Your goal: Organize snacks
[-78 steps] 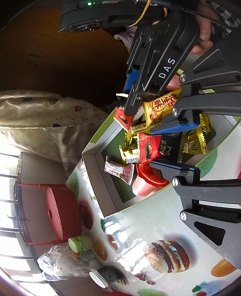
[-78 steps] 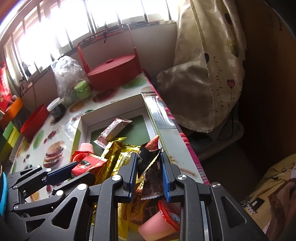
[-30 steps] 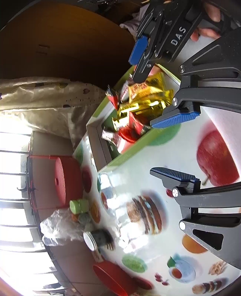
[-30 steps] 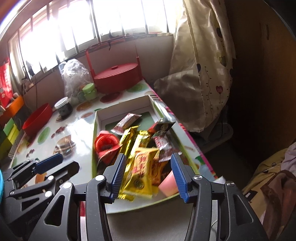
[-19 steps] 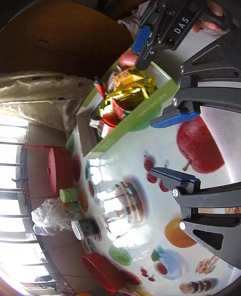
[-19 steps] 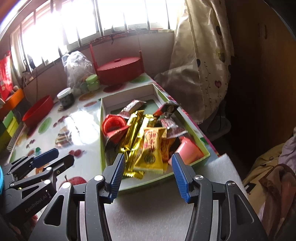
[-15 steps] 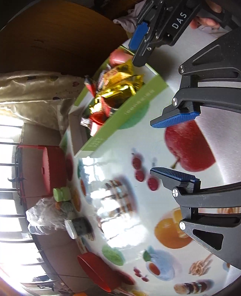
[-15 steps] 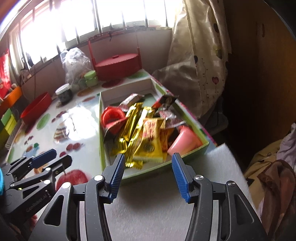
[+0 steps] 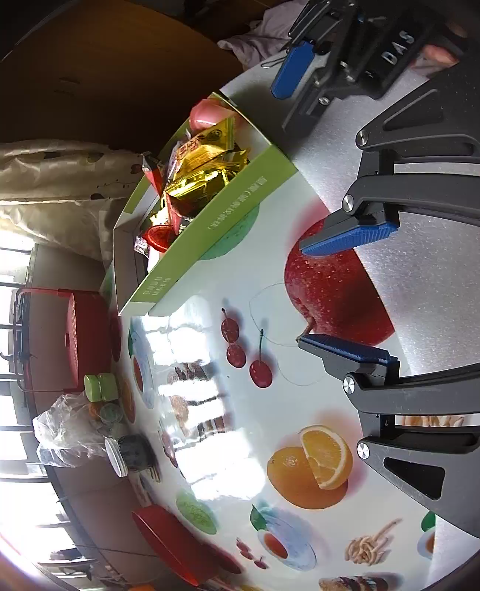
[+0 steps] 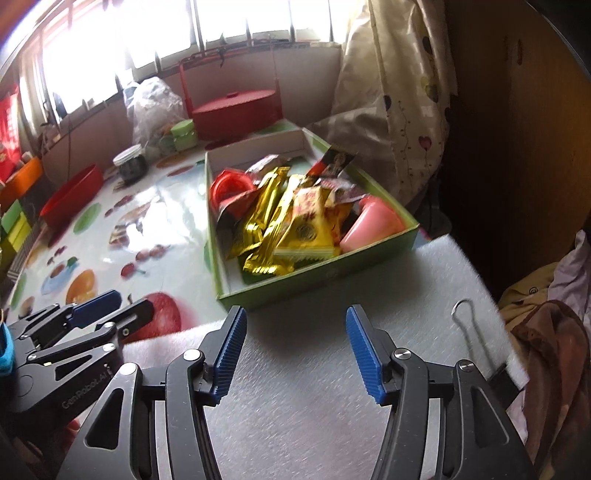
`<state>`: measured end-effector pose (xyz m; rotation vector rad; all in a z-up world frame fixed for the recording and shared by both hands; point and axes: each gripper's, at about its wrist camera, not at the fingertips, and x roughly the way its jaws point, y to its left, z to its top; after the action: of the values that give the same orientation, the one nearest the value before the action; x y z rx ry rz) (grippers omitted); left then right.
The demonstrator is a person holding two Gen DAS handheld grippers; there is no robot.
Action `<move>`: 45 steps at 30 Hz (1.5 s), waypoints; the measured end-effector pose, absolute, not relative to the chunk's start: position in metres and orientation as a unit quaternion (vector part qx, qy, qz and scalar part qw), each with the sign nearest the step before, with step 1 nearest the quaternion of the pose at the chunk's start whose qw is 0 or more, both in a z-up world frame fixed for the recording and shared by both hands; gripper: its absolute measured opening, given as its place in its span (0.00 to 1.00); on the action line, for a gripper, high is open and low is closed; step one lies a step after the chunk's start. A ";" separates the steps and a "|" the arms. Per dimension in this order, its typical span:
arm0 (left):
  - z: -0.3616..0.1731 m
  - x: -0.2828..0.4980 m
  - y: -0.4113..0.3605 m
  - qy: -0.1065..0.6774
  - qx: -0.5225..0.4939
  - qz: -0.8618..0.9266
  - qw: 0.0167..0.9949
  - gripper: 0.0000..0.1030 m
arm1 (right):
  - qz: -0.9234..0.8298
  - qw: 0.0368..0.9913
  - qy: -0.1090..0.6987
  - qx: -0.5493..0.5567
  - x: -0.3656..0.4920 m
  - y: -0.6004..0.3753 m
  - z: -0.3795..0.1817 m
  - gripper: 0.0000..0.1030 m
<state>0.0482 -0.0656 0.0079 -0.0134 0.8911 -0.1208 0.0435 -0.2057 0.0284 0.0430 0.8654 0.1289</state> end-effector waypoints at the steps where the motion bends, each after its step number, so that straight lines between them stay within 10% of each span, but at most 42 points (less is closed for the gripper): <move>1: 0.006 0.048 -0.066 0.432 -0.007 -0.059 0.900 0.44 | 0.065 0.904 0.421 0.019 0.042 -0.203 0.026 0.55; 45: 0.001 0.048 -0.068 0.431 0.005 -0.049 0.901 0.45 | 0.037 0.913 0.406 -0.004 0.033 -0.193 0.014 0.58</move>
<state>0.0478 -0.0682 0.0009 0.0107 0.8912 -0.1014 0.0331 -0.1928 0.0138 -0.0081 0.8363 0.0765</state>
